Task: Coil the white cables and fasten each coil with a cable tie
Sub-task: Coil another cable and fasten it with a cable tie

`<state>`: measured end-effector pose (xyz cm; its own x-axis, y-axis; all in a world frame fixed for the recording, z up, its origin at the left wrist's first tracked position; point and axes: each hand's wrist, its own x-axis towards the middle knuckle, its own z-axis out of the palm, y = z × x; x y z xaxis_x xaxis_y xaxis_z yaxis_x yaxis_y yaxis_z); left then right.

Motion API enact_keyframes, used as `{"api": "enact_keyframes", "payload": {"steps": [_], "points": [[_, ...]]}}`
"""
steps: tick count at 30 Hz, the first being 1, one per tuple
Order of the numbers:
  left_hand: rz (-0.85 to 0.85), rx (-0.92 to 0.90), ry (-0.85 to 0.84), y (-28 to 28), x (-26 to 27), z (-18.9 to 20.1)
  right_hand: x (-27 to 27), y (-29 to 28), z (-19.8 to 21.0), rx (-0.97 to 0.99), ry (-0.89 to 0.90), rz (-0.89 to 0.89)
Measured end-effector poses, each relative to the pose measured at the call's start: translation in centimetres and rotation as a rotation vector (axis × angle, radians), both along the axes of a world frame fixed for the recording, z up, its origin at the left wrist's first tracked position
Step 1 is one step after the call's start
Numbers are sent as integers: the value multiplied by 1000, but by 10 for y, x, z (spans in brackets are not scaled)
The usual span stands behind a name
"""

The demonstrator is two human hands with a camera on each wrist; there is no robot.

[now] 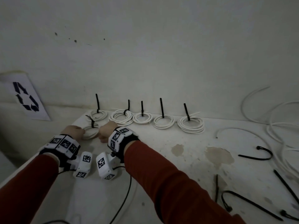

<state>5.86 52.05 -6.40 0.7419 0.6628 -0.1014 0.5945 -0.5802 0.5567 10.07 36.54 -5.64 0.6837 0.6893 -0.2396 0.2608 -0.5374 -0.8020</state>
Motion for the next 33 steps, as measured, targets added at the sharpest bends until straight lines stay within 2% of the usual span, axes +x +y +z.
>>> {"api": "enact_keyframes", "payload": {"steps": [1,2,3,4,5,6,8,9,11,14,17,19,22,26,28,33], "points": [[-3,41,57,-4,0,2,0,-7,8,-78,21,-91],[-8,109,110,-7,2,4,0,-12,4,-39,-107,-38],[-10,170,125,-15,3,8,4,-19,6,-41,-42,-78],[-21,228,107,-23,4,12,2,-24,9,51,85,-139],[-30,276,72,-32,4,16,-3,-33,14,127,170,-166],[-50,324,4,-42,6,20,-5,-45,17,167,135,-205],[-102,344,-134,-69,6,31,-12,-78,26,229,185,-272],[-145,350,-184,-83,6,35,-16,-97,31,242,169,-275],[-274,386,-291,-117,3,45,-26,-143,41,215,16,-306],[-407,432,-389,-178,0,56,-31,-218,40,70,-228,-410],[-554,429,-424,-245,-3,60,-34,-299,36,-126,-350,-565],[-676,410,-475,-283,-6,60,-41,-352,37,-281,-366,-661],[-789,396,-499,-337,-9,59,-52,-422,40,-616,-382,-760],[-898,387,-522,-402,-15,55,-71,-483,44,-886,-260,-656],[-986,357,-483,-429,-20,53,-79,-498,40,-927,-262,-596],[-1159,382,-414,-484,-33,57,-93,-508,47,-842,-372,-562]]}}
